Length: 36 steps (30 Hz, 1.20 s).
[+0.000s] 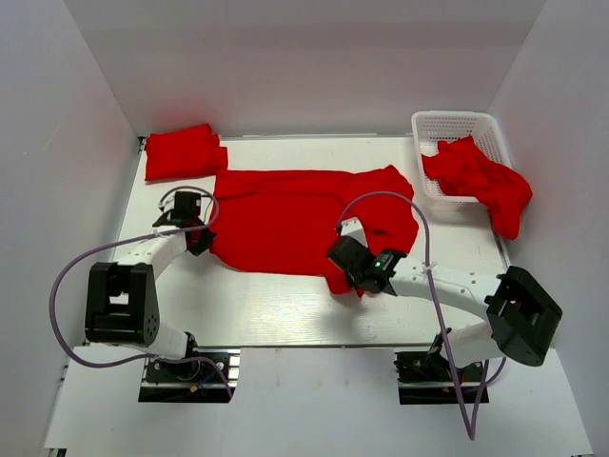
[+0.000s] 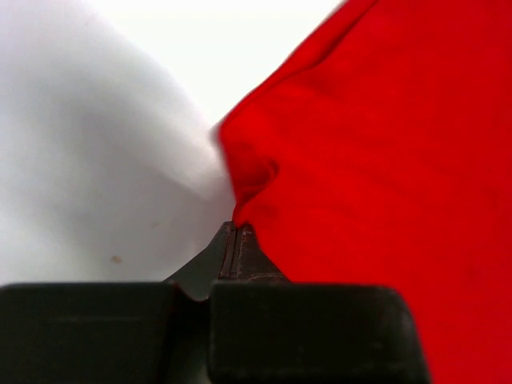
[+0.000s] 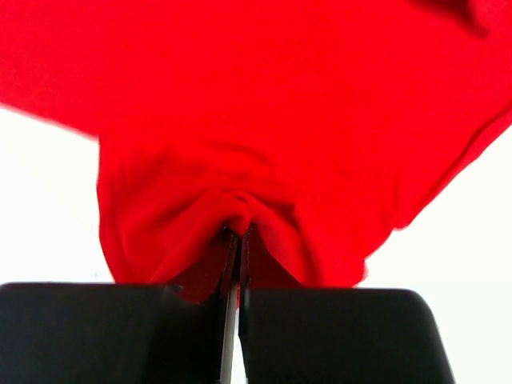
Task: Fold and stack the t-shirts
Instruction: Grap the side of the flattened tshirt closest away from the robot with both arms, then fold the other side of the tshirt into a rectangle
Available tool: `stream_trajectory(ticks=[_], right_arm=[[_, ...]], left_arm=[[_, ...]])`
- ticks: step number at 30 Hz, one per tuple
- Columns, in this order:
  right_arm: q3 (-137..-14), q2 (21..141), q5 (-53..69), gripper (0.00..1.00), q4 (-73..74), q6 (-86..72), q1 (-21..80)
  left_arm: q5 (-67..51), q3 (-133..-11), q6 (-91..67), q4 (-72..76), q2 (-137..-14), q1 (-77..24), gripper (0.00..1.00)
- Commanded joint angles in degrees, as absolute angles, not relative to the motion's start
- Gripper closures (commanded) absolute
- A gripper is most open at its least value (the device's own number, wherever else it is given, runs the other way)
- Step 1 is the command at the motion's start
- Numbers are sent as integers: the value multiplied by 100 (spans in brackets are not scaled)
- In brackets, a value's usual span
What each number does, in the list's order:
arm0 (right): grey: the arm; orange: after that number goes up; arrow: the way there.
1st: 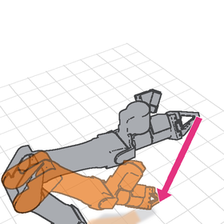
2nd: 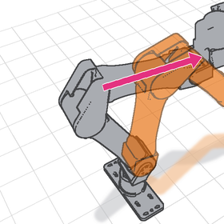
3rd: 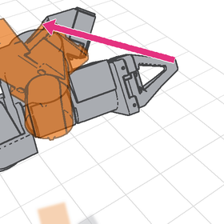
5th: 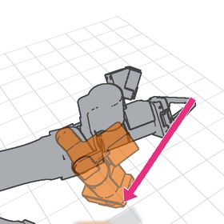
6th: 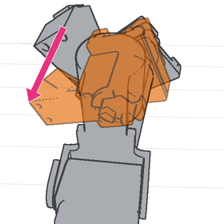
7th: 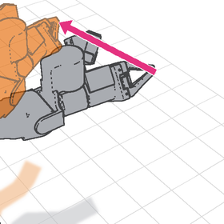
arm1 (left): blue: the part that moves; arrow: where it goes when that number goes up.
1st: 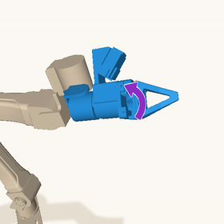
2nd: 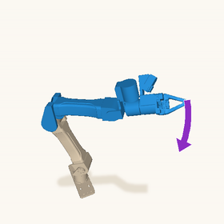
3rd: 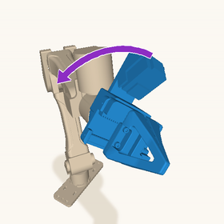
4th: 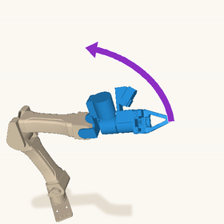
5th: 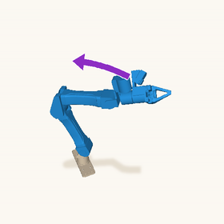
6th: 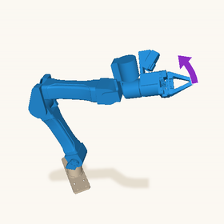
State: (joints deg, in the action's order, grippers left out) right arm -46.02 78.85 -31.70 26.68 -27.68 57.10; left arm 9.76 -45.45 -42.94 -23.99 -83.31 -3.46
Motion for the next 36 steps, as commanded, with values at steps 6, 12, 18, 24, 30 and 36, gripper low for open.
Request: stream_trajectory(ticks=[6,12,18,24,30,36], right_arm=[[-5308,8007,-3050,100,1960,-1944,5002],[-5800,8314,-3024,100,2135,-1819,4317],[-6196,8543,-2971,100,1951,-1389,3877],[-6679,8833,-2944,100,1995,-1169,3446],[-7188,9201,-2716,100,2109,-905,3129],[-7584,9448,-2593,100,2153,-668,2857]], left_arm=[[887,-5413,-4315,-2662,-8727,-325,100],[1063,-5660,-4482,-2733,-8851,-325,100],[993,-6020,-4614,-2681,-9026,-325,100],[993,-6407,-4614,-2681,-9255,-325,100],[1107,-6635,-4614,-2566,-9378,-272,100],[1239,-6961,-4614,-2496,-9598,-272,100]])
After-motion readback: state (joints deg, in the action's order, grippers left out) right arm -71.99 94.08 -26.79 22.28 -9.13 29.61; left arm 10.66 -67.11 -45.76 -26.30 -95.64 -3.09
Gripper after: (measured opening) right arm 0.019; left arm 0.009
